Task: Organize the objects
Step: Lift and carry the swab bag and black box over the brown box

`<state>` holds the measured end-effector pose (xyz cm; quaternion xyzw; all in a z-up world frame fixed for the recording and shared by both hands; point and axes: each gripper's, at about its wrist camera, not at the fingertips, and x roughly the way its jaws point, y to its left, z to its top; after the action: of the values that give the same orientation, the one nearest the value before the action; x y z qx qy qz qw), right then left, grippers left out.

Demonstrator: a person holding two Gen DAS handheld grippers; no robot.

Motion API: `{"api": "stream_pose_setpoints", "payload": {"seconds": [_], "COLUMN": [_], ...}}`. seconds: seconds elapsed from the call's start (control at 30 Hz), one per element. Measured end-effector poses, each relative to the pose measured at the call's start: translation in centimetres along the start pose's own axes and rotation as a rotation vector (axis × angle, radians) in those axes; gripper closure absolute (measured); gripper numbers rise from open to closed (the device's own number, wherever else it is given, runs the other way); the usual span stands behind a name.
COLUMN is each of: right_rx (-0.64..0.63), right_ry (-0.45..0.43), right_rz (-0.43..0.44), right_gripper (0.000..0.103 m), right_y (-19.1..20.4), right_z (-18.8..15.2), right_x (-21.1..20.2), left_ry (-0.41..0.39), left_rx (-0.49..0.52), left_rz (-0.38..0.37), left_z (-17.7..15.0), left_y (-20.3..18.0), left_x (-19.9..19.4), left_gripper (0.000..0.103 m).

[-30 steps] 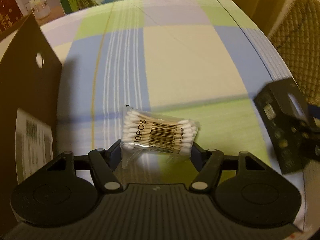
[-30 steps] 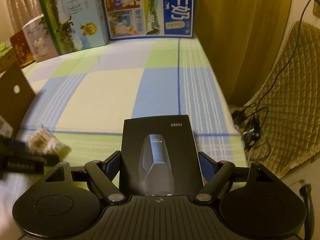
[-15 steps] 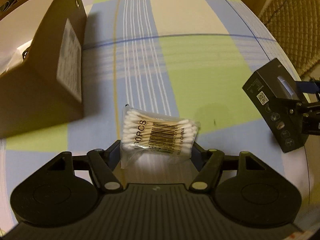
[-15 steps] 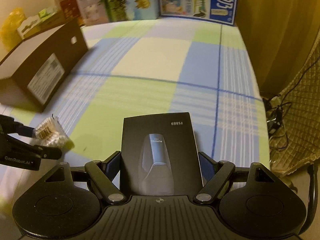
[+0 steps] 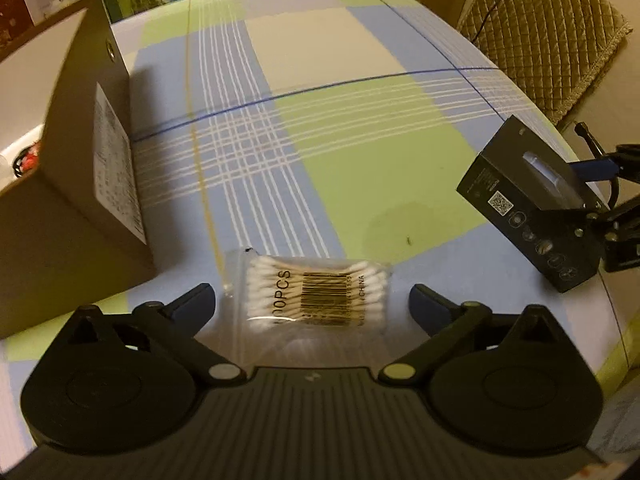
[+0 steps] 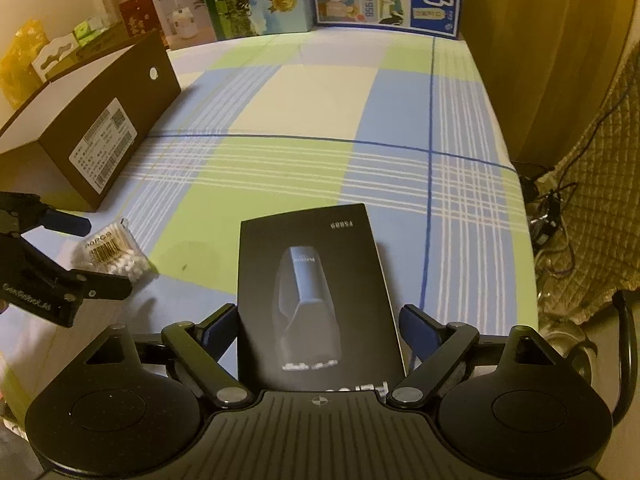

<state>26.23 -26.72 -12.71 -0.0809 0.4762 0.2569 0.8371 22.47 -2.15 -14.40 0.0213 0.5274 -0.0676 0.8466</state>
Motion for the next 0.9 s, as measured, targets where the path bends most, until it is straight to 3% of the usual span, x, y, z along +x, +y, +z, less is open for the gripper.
{"api": "stream_pose_setpoints", "payload": {"seconds": [0.1,0.2,0.33,0.9], "right_rx": [0.023,0.035,0.041,-0.012], "right_ry": [-0.007,-0.012,-0.020,0.003], "right_rz": [-0.001,0.000,-0.004,-0.034], "right_gripper": [0.016,0.016,0.016,0.016], "right_y": [-0.1,-0.1,0.1,0.3], "right_z": [-0.2,-0.3,-0.2,0.9], "right_x": [-0.4,-0.6,-0.6,1.7], "left_ry": [0.011,0.010,-0.022,-0.049], "left_rx": [-0.028,-0.039,-0.037,-0.164], "left_rz": [-0.012,-0.015,-0.006,0.079], "left_z": [0.1,0.1,0.2,-2.3], "left_y": [0.5,0.9,1.1,2.9], "left_x": [0.6,1.1,0.5,-2.4], "left_gripper": [0.002,0.010,0.035,0.035]}}
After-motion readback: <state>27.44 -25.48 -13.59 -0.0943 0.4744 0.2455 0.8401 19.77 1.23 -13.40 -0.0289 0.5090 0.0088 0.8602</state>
